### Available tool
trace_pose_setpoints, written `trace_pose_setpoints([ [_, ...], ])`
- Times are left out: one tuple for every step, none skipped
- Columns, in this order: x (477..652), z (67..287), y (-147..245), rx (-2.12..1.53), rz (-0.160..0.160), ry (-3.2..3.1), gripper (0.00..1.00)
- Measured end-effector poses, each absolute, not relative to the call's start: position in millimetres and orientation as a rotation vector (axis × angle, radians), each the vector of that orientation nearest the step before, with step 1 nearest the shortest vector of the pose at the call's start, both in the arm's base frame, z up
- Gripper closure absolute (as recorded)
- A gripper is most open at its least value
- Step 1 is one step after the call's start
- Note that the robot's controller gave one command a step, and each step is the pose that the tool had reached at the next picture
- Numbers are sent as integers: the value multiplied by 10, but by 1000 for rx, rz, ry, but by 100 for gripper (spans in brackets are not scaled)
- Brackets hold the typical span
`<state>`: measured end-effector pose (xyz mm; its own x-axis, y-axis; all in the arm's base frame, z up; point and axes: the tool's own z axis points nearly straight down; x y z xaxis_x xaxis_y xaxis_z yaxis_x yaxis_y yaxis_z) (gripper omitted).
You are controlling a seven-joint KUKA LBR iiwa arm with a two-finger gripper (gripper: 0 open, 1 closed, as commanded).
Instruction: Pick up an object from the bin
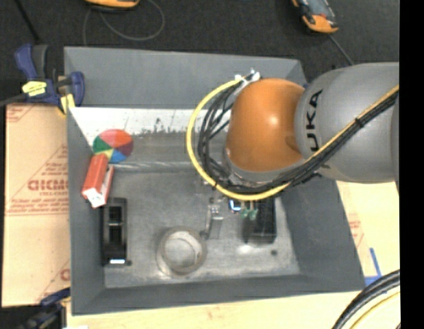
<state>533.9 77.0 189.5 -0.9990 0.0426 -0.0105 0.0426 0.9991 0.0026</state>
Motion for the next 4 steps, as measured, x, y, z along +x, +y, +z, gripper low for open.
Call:
trace_pose_setpoints([
  [5103,1452,900,-117,0,3137,0],
  [5025,1225,1060,-402,0,3114,0],
  [4973,1103,1085,-87,3,3137,0],
  [5570,1235,735,-485,-1,3100,100],
])
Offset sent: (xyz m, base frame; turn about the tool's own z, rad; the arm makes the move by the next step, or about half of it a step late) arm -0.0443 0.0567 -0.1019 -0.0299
